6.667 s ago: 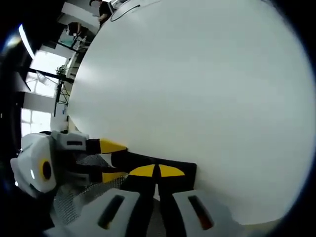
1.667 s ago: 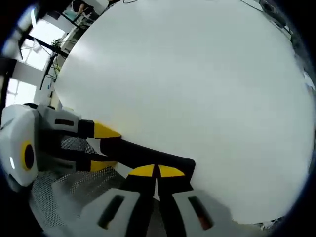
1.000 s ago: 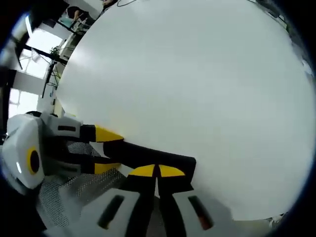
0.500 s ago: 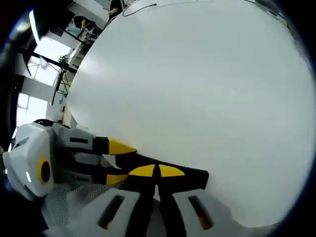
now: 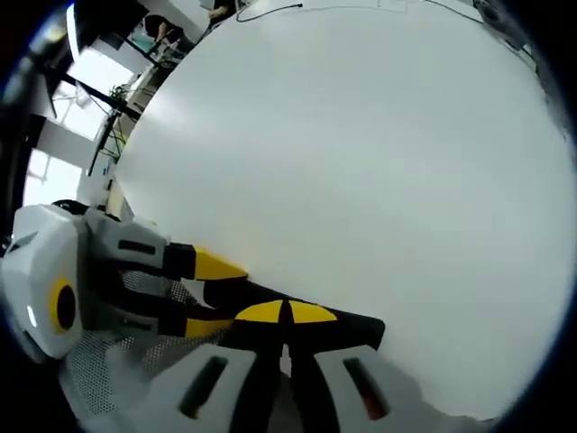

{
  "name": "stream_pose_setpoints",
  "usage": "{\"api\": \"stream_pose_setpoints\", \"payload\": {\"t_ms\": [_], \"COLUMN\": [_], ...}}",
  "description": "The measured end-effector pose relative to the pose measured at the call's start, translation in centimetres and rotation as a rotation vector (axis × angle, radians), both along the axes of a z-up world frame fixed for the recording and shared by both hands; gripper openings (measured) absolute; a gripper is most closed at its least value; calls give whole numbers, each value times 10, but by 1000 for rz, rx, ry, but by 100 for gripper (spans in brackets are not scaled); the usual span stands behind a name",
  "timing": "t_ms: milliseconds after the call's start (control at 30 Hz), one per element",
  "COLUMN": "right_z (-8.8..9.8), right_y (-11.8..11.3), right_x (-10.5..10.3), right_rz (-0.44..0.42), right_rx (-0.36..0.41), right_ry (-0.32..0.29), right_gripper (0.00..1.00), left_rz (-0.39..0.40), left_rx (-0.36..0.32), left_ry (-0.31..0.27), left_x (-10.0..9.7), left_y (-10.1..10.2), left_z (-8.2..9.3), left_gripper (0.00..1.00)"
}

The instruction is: Press the specified remote control buttons in sequence, fully releasing each button before pressing the next.

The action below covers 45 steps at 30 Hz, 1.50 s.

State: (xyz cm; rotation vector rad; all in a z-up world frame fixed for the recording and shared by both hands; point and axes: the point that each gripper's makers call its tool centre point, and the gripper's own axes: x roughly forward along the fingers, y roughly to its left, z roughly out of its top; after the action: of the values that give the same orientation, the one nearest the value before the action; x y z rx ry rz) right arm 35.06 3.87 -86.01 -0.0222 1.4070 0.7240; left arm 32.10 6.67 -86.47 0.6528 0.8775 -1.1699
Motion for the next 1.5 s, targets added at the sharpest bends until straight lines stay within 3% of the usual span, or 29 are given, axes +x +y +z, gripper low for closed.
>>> {"api": "stream_pose_setpoints", "payload": {"t_ms": [233, 700, 867, 1000, 1500], "right_z": [-1, 7, 9, 7, 3], "right_y": [-2, -5, -7, -8, -8], "right_x": [2, -3, -10, -15, -15], "right_rz": [-8, -100, -139, -129, -85], "right_rx": [13, 61, 74, 60, 27], "right_ry": [-4, 123, 202, 220, 189], "right_gripper": [0, 0, 0, 0, 0], "left_rz": [4, 0, 2, 2, 1], "left_rx": [3, 1, -1, -1, -1], "left_ry": [-3, -6, -5, -6, -5], "left_x": [1, 1, 1, 1, 1], "left_y": [-1, -1, -1, 0, 0], "left_z": [0, 0, -1, -1, -1], "left_gripper": [24, 25, 25, 25, 25]}}
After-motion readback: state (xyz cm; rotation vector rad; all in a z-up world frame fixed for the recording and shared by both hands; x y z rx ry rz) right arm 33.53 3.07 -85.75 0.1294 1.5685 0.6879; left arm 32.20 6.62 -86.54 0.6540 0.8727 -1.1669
